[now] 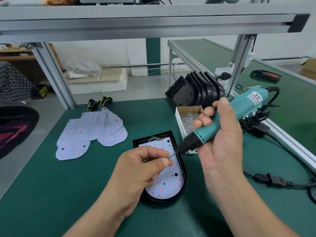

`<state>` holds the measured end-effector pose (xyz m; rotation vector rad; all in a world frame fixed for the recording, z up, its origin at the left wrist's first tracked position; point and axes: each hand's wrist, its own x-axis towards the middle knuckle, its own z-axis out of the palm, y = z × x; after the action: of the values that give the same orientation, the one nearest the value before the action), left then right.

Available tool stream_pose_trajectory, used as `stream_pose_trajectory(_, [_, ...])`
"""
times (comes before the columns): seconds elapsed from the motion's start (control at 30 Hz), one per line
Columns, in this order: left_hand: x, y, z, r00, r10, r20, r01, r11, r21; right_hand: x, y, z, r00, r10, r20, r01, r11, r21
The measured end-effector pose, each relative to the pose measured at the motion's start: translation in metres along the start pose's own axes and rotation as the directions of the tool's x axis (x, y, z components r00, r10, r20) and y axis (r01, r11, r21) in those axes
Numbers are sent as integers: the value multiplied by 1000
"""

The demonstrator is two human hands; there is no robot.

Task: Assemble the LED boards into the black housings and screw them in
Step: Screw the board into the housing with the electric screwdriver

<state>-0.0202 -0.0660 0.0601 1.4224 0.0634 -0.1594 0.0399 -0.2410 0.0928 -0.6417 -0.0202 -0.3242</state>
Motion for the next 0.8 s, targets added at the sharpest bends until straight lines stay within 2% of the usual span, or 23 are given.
stream_pose_trajectory(0.13, [-1,1,0,999,42,-25,-39,992,117,3,2,-3,999,40,-35,-41,999,-20])
stream_pose_trajectory(0.5, [-3,7,-1,999,-14,40,12,998,56,11,7,-13,989,149,23,-151,983,103])
stream_pose_trajectory(0.8, [0,2,-6,990,-54,127,53,999,10,10,6,-13,986,157,55,-164,974,155])
